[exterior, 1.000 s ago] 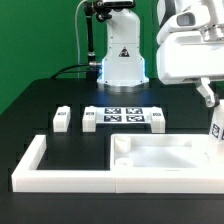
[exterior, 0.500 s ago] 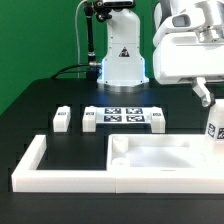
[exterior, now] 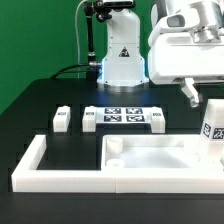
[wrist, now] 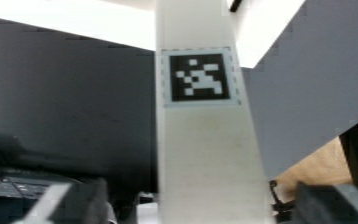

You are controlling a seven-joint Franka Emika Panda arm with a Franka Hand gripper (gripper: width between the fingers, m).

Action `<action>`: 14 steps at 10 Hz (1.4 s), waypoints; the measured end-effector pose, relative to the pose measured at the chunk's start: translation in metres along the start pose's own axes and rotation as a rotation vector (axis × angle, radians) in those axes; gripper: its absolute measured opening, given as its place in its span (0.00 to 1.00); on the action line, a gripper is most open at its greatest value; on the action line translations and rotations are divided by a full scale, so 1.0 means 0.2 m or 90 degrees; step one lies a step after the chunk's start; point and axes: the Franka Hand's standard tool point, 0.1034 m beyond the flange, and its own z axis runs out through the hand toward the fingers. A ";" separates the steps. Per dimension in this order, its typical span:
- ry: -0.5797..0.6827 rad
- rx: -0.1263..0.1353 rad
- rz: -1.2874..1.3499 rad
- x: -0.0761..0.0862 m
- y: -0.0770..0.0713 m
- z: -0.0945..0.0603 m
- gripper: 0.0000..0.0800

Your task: Assemble desk

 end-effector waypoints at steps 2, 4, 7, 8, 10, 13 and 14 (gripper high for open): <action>0.000 0.000 0.000 0.00 0.00 0.00 0.80; 0.000 0.000 0.000 0.00 0.00 0.00 0.81; -0.001 0.000 0.000 0.00 0.00 0.00 0.81; -0.033 0.010 0.008 0.04 -0.03 -0.01 0.81; -0.058 0.019 0.008 0.12 -0.03 -0.02 0.81; -0.165 0.043 0.010 0.09 -0.06 0.05 0.81; -0.226 0.054 0.010 0.05 -0.07 0.07 0.81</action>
Offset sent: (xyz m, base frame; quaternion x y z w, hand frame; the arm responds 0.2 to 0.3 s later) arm 0.0000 0.0000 0.0000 0.0000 0.0000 0.0000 1.0000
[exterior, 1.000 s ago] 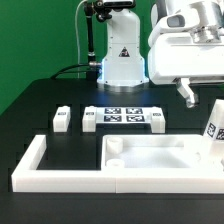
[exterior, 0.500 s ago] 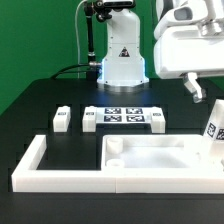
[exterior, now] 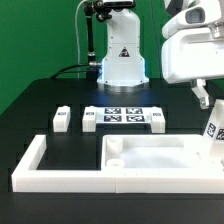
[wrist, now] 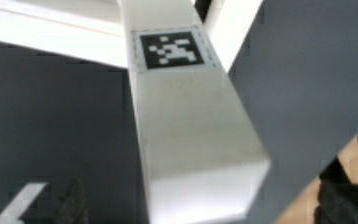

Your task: Assemble desk

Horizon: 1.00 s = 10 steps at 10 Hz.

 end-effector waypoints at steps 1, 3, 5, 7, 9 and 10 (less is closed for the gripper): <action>-0.041 0.006 0.001 -0.02 0.02 0.00 0.81; -0.150 0.025 0.019 -0.03 0.03 -0.01 0.81; -0.165 0.029 0.018 -0.02 0.02 0.00 0.81; -0.165 0.029 0.019 -0.02 0.02 0.00 0.81; -0.174 0.024 0.036 0.00 0.08 0.02 0.81; -0.174 0.021 0.057 0.00 0.07 0.02 0.81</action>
Offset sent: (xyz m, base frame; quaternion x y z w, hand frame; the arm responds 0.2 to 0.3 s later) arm 0.0000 0.0000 0.0000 0.0000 -0.1296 0.0000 0.9916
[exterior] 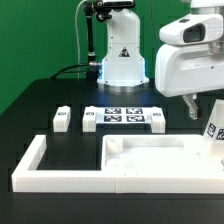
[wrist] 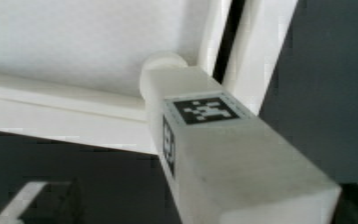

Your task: Assemble desk

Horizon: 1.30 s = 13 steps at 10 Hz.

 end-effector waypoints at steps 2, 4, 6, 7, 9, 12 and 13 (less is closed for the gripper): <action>0.000 0.000 0.006 0.00 0.00 0.00 0.64; 0.000 0.001 0.068 0.00 0.00 0.00 0.47; 0.000 0.001 0.156 0.00 -0.01 0.00 0.36; 0.000 0.001 0.190 0.00 0.00 0.00 0.36; 0.010 0.000 0.316 0.00 0.01 0.01 0.36; 0.013 -0.002 0.511 0.00 0.00 0.01 0.36; 0.016 0.009 0.587 -0.01 0.01 0.02 0.36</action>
Offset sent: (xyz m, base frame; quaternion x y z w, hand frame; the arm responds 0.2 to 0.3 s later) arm 0.0000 0.0000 0.0000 0.0000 0.0000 0.1296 0.9916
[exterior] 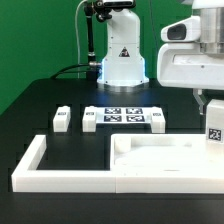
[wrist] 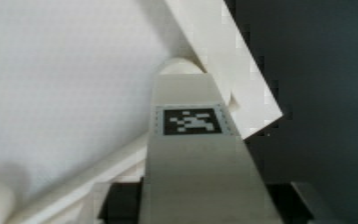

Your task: Assemble desk

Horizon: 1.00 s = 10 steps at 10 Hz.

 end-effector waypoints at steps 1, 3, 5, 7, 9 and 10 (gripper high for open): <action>-0.003 0.005 0.075 0.00 0.00 0.00 0.36; -0.010 0.036 0.245 0.00 0.02 0.01 0.36; -0.022 0.045 0.365 -0.03 0.01 0.01 0.37; -0.029 0.053 0.449 -0.05 0.00 0.01 0.37; -0.032 0.055 0.467 -0.06 0.00 0.01 0.37; -0.031 0.055 0.444 -0.06 0.00 0.01 0.37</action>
Offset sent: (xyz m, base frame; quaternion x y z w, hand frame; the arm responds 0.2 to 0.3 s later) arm 0.0067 0.0252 -0.0025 0.1646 -0.0459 0.3126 0.9344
